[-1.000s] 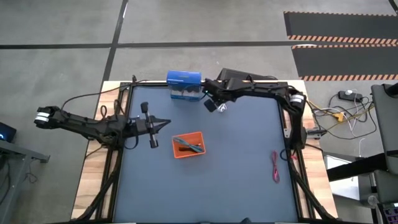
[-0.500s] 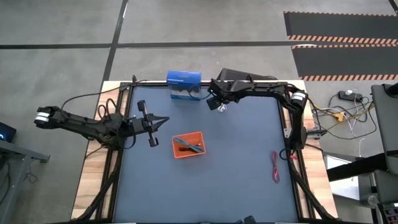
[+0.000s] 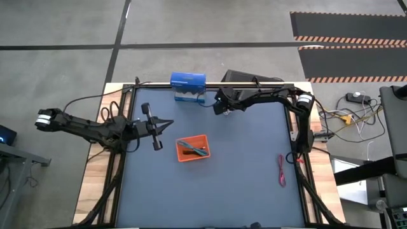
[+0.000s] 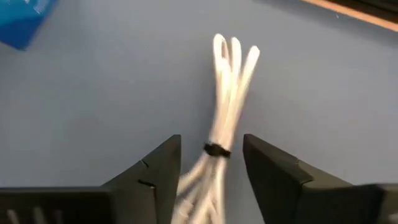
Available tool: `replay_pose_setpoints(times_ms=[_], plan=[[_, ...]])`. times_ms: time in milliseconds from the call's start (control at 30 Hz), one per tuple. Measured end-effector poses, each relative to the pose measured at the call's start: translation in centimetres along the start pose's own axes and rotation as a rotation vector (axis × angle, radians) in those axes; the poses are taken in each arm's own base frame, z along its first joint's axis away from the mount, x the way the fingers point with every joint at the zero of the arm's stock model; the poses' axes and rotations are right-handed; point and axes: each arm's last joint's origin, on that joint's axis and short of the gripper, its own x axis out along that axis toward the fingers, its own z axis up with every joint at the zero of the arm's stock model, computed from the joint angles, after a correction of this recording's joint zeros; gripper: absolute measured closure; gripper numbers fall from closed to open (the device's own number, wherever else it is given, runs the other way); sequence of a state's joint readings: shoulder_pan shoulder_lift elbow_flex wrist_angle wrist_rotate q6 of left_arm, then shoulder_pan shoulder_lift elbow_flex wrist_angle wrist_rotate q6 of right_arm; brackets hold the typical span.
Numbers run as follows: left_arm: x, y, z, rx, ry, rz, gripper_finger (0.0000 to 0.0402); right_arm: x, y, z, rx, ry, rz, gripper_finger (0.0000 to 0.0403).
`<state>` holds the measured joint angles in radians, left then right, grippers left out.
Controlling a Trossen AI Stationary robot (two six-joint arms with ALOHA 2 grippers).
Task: Pick and place USB-C Cables
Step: Put the white charger cable into the orange bin
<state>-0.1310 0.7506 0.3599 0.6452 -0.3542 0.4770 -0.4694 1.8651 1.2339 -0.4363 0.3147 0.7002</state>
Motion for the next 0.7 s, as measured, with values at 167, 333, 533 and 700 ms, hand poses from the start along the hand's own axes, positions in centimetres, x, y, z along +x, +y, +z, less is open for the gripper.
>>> replay_pose_setpoints(times_ms=[167, 333, 533, 700], plan=[[0.02, -0.03, -0.02, 0.000, 0.001, -0.001, 0.0402, 0.15, 0.06, -0.01, 0.007, -0.016, 0.013, 0.0292], [0.01, -0.01, 0.00, 0.000, -0.001, 0.000, 0.0402, 0.15, 0.09, 0.03, 0.008, -0.021, 0.017, 0.0348], [0.02, -0.01, 0.00, 0.000, 0.000, 0.000, 0.0402, 0.15, 0.12, 0.07, 0.007, -0.025, 0.019, 0.0382], [0.01, 0.00, 0.01, 0.000, -0.001, 0.000, 0.0402, -0.39, 0.26, 0.09, 0.003, -0.032, 0.028, 0.0377]])
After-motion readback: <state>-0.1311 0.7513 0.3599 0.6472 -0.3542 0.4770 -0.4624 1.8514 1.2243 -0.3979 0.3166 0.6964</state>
